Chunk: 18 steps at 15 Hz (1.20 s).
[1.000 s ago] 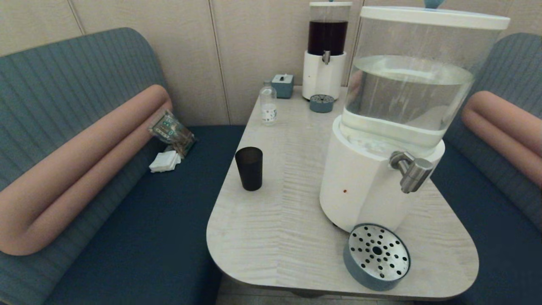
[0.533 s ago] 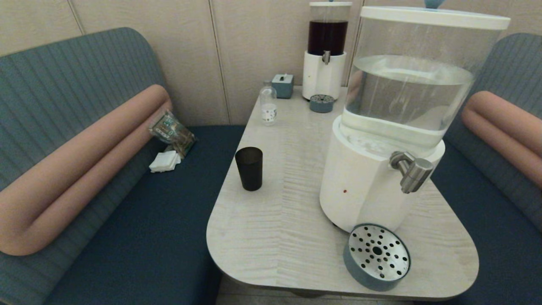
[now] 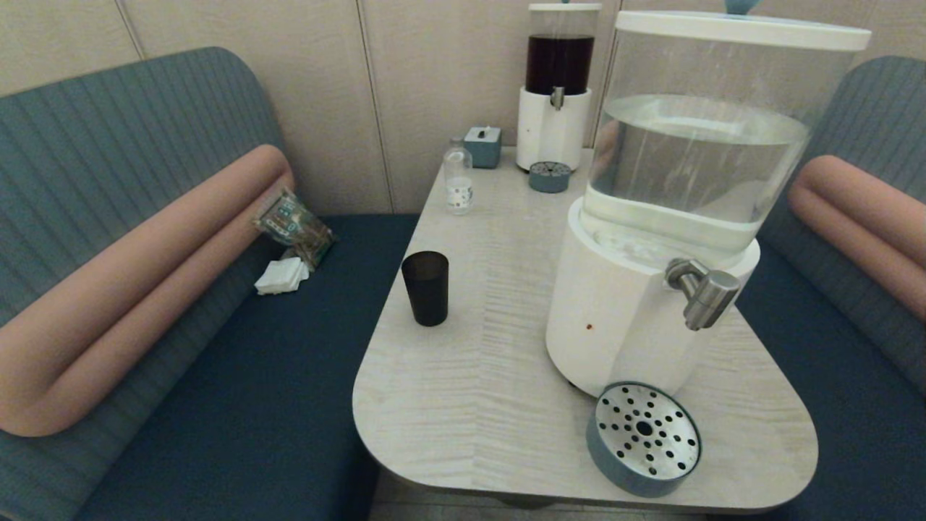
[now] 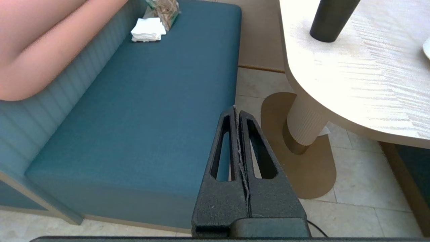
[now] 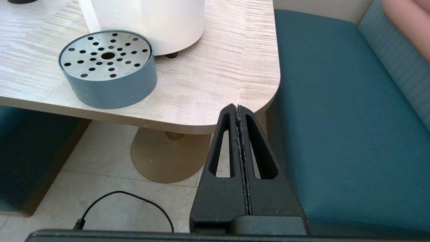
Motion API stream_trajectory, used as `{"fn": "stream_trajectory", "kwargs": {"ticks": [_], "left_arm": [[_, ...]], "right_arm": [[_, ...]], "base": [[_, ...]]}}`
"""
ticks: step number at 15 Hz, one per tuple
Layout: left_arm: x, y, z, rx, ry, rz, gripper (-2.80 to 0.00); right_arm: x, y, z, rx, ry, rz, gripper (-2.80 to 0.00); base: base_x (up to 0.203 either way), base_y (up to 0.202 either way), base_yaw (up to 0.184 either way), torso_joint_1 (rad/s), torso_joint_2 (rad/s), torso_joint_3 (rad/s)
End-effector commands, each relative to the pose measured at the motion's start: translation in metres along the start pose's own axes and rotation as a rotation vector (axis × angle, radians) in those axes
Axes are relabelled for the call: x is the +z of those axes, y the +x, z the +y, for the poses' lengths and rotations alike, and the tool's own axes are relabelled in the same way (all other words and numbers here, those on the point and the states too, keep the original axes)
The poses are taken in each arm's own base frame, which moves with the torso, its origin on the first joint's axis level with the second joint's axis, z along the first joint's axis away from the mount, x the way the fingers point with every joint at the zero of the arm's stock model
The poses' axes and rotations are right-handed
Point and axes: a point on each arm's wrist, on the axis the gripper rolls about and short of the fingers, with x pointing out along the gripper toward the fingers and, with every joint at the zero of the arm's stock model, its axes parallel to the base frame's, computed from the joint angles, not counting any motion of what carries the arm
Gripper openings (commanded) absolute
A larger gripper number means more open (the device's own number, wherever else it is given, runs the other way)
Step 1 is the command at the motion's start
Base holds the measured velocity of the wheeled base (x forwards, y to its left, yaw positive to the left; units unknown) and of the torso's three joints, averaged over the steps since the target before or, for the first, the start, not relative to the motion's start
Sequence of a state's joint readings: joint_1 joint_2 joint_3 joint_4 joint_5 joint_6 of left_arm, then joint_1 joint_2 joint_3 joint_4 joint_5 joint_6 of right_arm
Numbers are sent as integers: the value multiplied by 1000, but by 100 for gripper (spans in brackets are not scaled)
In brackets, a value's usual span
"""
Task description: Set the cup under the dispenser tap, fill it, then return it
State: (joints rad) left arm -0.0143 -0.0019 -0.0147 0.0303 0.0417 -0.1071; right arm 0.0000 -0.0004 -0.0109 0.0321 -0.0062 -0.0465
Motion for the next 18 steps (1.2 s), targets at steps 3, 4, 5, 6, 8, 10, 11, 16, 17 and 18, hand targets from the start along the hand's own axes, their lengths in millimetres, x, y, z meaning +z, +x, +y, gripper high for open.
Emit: {"fn": "stream_trajectory", "kwargs": {"ticks": [3,4,5,6,8,10,11,16,17,18], "left_arm": [[0,0,0,-5,10,8,-280],[0,0,0,-12,19,18,-280],[0,0,0,-14,19,17,-280],[0,0,0,-14,18,12,-280],[0,0,0,-11,10,7,-280],[0,0,0,-8,-3,6,-280],[0,0,0,-8,-3,7,-280],[0,0,0,-8,-3,6,-280],[0,0,0,-8,-5,6,-280],[0,0,0,-8,-3,6,-280]], "right_arm": [[0,0,0,0,0,1,-280],[0,0,0,-1,-1,1,-280],[0,0,0,0,-1,1,-280],[0,0,0,0,-6,-1,-280],[0,0,0,0,-9,0,-280],[0,0,0,0,-9,-1,-280],[0,0,0,0,-9,-1,-280],[0,0,0,0,9,0,-280],[0,0,0,0,16,1,-280],[0,0,0,0,23,1,-280]], "base": [[0,0,0,0,0,0],[0,0,0,0,0,0],[0,0,0,0,0,0],[0,0,0,0,0,0],[0,0,0,0,0,0],[0,0,0,0,0,0],[0,0,0,0,0,0],[0,0,0,0,0,0],[0,0,0,0,0,0],[0,0,0,0,0,0]]}}
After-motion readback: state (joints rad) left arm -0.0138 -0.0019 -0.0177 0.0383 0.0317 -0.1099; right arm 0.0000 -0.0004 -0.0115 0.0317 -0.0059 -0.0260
